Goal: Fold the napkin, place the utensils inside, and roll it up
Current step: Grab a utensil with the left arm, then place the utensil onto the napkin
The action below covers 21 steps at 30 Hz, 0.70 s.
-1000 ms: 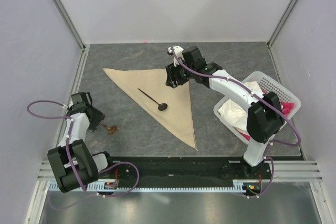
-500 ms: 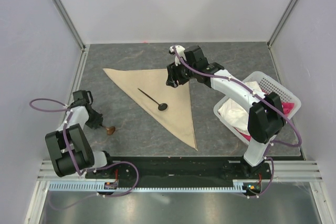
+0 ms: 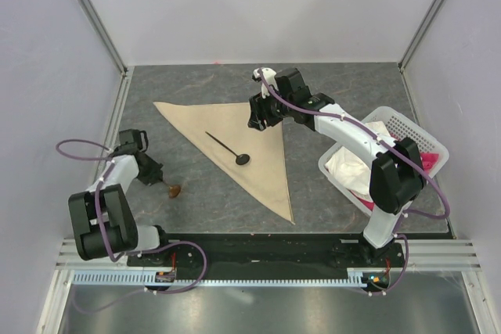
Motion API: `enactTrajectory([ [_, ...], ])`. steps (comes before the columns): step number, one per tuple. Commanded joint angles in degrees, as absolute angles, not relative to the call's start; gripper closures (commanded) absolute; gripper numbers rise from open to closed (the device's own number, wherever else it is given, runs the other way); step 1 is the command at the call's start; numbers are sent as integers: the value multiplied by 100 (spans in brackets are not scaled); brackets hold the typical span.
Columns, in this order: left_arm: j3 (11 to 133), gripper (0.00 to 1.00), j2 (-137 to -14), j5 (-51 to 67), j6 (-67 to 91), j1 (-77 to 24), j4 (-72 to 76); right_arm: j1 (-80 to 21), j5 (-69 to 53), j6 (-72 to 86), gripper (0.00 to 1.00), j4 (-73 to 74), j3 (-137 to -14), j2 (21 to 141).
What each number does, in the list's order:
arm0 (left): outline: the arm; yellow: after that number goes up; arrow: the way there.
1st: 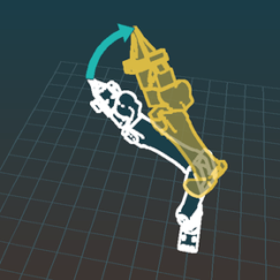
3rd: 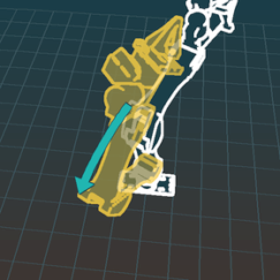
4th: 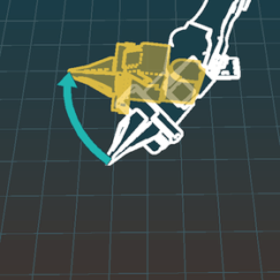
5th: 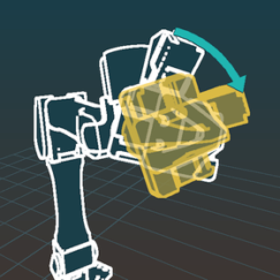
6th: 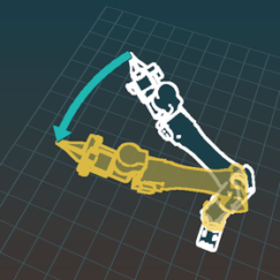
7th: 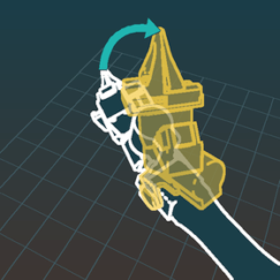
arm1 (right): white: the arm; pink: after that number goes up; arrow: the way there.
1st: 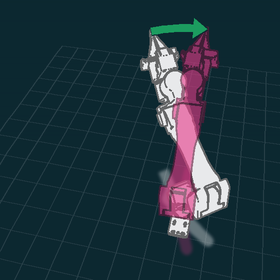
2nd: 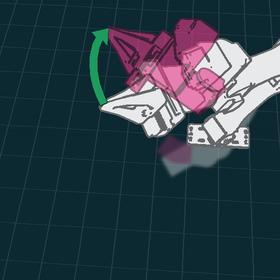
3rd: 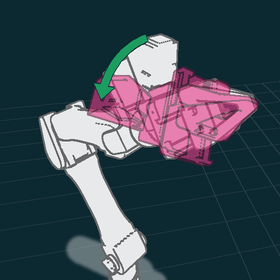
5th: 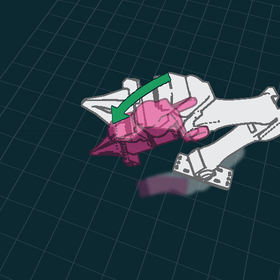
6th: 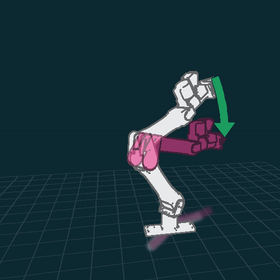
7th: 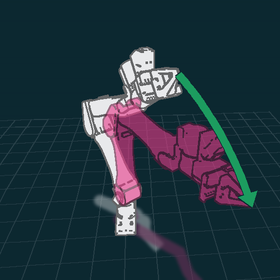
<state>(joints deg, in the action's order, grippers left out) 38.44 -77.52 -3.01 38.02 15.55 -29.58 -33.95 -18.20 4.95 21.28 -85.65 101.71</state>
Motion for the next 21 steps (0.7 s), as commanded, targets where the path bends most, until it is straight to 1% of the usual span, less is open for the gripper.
enactTrajectory([
  [1, 4086, 98, -7418, -61, 4675, 740, -2795, -3384, -1829, 545, 37, 1916, -8517, 9923],
  [7, 4700, 98, -7514, -210, 5782, -500, -2813, -3305, -1617, 519, 37, 1942, -8367, 9748],
  [11, 5184, 98, -8022, -378, 6266, -1132, -2733, -3226, -1591, 545, 36, 1942, -8288, 9677],
  [17, 6098, 98, -8972, -527, 6434, -1651, -2681, -3164, -1617, 545, 36, 1942, -8183, 9519],
  [21, 6591, 98, -9701, -580, 6398, -1749, -2698, -3094, -1582, 536, 35, 1934, -8086, 9361],
])
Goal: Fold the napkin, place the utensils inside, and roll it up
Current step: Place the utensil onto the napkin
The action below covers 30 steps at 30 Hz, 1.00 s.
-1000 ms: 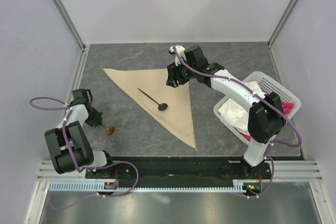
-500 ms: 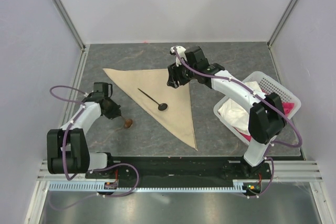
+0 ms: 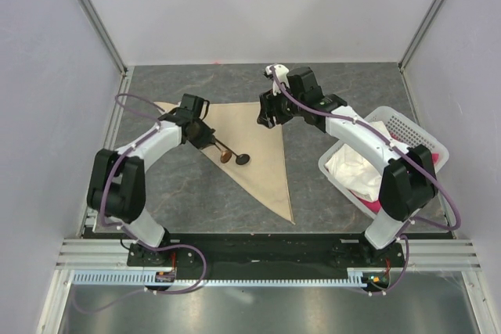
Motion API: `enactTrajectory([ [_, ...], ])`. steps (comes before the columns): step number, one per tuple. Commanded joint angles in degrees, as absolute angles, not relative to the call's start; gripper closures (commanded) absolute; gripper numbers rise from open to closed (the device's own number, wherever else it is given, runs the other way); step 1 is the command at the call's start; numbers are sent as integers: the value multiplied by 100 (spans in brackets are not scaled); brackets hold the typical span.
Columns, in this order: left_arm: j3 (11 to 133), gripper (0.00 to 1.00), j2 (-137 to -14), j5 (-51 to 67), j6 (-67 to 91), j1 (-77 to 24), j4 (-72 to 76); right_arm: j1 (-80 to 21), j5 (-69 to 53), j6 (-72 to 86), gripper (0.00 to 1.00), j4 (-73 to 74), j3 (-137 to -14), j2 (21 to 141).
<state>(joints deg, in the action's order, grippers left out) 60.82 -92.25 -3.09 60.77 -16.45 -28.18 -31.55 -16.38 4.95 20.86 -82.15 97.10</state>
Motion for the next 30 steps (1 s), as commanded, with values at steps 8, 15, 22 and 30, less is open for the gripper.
enactTrajectory([
  [8, 6855, 98, -10125, -721, 6521, -1925, -2725, -2979, -1635, 527, 35, 1942, -7998, 9308],
  [15, 6645, 98, -10090, -879, 6627, -1960, -2725, -2944, -1722, 536, 35, 1942, -7989, 9334],
  [22, 6548, 98, -10248, -835, 6846, -2021, -2716, -2944, -1758, 545, 34, 1934, -7998, 9352],
  [30, 6451, 98, -10371, -826, 6899, -2065, -2672, -2927, -1767, 545, 34, 1916, -8007, 9378],
])
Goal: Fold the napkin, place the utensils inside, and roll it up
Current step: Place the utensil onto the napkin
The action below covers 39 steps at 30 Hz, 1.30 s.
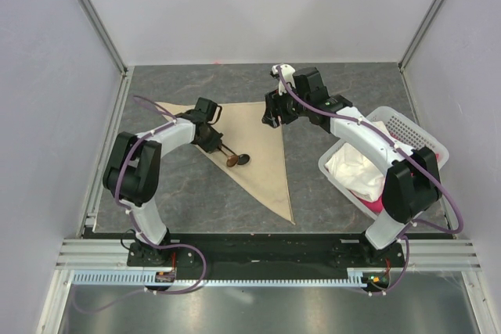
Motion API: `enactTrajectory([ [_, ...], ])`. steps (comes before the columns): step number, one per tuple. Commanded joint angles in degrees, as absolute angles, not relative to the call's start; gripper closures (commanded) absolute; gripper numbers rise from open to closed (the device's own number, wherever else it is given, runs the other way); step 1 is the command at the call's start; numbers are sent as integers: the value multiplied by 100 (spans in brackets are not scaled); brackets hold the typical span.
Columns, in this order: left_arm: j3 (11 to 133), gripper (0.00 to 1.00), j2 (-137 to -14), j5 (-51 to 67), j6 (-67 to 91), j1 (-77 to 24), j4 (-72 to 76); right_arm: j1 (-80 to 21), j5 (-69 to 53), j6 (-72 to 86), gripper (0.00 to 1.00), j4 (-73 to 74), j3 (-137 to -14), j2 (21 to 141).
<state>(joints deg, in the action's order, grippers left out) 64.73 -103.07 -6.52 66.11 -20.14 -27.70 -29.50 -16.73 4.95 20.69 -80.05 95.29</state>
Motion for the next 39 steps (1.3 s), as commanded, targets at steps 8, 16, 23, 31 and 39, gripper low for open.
enactTrajectory([
  [8, 6337, 98, -10406, -765, 6979, -2118, -2593, -2936, -1819, 571, 34, 1907, -8016, 9413],
  [16, 6381, 98, -10441, -686, 6987, -2127, -2549, -2936, -1854, 571, 34, 1898, -8016, 9466],
  [23, 6381, 98, -10503, -589, 7058, -2145, -2523, -2936, -1881, 580, 33, 1898, -8042, 9501],
  [31, 6390, 91, -10468, -510, 7057, -2153, -2505, -2927, -1881, 580, 32, 1907, -8042, 9519],
  [39, 6442, 70, -10327, -501, 6987, -2153, -2478, -2936, -1881, 589, 32, 1916, -8051, 9519],
])
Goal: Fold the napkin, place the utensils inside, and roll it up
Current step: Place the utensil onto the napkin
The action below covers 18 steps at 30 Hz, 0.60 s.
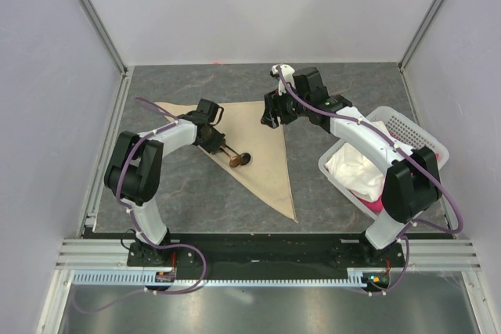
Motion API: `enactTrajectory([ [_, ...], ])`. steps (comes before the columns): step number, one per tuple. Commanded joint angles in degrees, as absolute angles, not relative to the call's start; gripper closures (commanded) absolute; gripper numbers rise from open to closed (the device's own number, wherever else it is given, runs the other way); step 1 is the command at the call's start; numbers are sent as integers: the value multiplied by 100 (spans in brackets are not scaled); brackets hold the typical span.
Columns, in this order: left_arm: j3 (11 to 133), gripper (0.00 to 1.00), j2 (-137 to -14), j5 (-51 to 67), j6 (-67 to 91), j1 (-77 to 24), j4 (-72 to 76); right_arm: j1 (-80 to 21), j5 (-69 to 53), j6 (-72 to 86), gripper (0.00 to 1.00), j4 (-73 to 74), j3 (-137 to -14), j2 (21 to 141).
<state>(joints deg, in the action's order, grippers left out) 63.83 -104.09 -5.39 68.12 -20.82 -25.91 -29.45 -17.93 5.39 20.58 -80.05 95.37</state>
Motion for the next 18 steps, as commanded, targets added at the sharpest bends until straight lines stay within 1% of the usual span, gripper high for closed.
enactTrajectory([
  [1, 6460, 68, -10310, -484, 6961, -2145, -2479, -2936, -1881, 589, 31, 1916, -8051, 9519],
  [5, 6495, 49, -10169, -457, 6838, -2145, -2470, -2936, -1872, 598, 31, 1934, -8051, 9492],
  [7, 6530, 44, -10108, -483, 6724, -2145, -2470, -2927, -1863, 606, 31, 1942, -8051, 9483],
  [8, 6548, 38, -10073, -483, 6680, -2145, -2478, -2935, -1863, 615, 31, 1951, -8042, 9483],
  [10, 6539, 31, -9915, -518, 6601, -2145, -2461, -2936, -1872, 642, 31, 1960, -8025, 9466],
  [11, 6539, 26, -9844, -545, 6566, -2145, -2452, -2936, -1872, 668, 31, 1969, -8016, 9422],
  [13, 6548, 21, -9616, -641, 6408, -2153, -2417, -2927, -1889, 729, 31, 2012, -7963, 9378],
  [14, 6539, 16, -9528, -703, 6338, -2145, -2400, -2944, -1898, 747, 31, 2021, -7928, 9300],
  [17, 6522, 10, -9063, -957, 5934, -2136, -2338, -2953, -1942, 966, 31, 2057, -7612, 9037],
  [18, 6495, 9, -8940, -1019, 5619, -2144, -2320, -2988, -2012, 1080, 31, 2039, -7490, 8966],
])
